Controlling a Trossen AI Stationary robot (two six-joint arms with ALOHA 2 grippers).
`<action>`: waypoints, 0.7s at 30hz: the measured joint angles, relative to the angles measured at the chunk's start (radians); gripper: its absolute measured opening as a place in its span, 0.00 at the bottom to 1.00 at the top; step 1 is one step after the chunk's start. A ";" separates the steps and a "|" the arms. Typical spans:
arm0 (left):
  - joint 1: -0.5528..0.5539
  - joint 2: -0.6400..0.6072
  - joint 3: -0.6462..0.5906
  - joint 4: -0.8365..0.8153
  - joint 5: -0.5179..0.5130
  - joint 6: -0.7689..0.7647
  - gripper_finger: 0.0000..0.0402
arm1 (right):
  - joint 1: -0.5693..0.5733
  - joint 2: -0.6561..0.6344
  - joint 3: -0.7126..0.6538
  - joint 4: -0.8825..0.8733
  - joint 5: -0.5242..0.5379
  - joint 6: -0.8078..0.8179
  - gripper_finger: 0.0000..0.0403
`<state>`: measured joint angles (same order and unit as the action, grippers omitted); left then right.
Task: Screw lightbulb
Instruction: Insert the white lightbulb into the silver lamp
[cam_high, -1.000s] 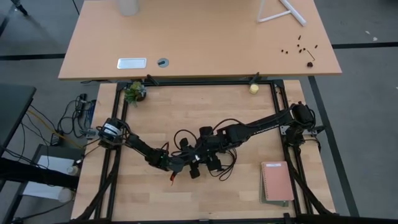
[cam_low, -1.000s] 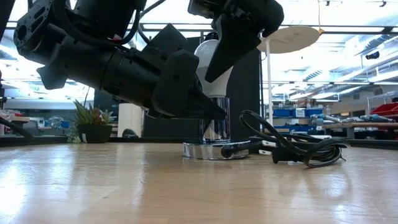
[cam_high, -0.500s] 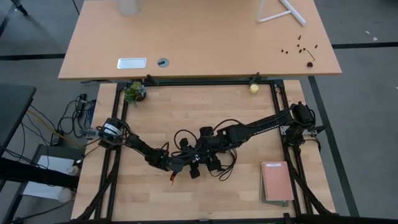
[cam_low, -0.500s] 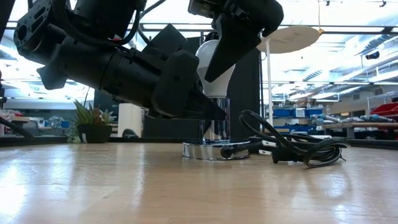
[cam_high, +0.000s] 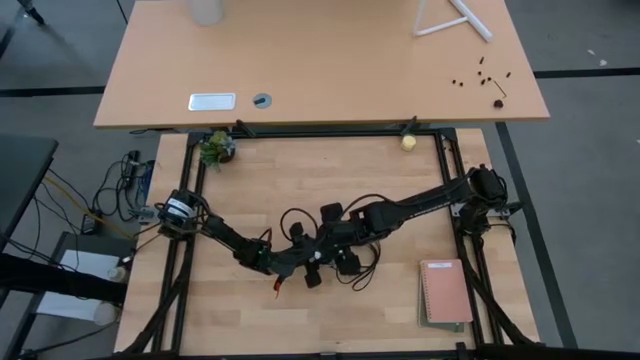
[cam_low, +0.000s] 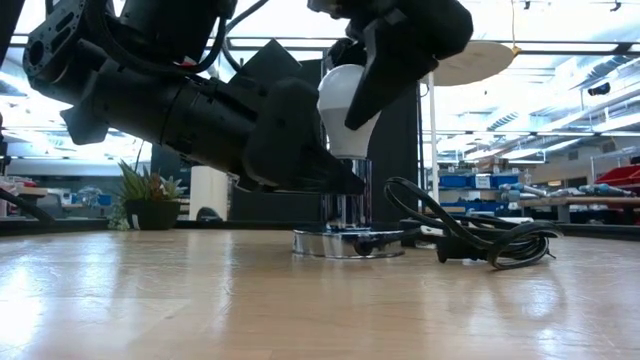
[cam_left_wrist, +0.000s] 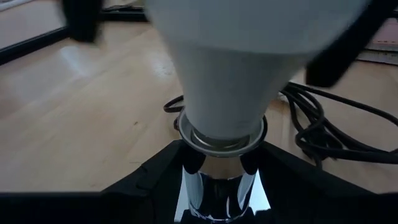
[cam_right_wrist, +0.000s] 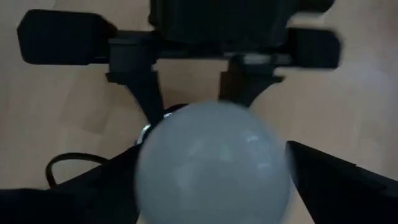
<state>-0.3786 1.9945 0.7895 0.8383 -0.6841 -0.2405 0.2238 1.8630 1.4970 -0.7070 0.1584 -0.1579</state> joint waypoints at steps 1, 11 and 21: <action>0.000 0.000 0.000 -0.001 0.005 0.000 0.51 | 0.000 0.000 0.009 -0.011 0.001 -0.009 0.92; 0.000 -0.002 0.003 -0.038 0.027 0.013 0.51 | 0.000 -0.001 0.061 -0.092 -0.019 -0.082 0.97; 0.014 -0.002 0.002 -0.042 0.063 0.023 0.51 | 0.000 0.017 0.085 -0.131 -0.021 -0.073 0.98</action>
<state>-0.3643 1.9926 0.7910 0.7965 -0.6213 -0.2175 0.2239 1.8796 1.5817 -0.8377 0.1371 -0.2309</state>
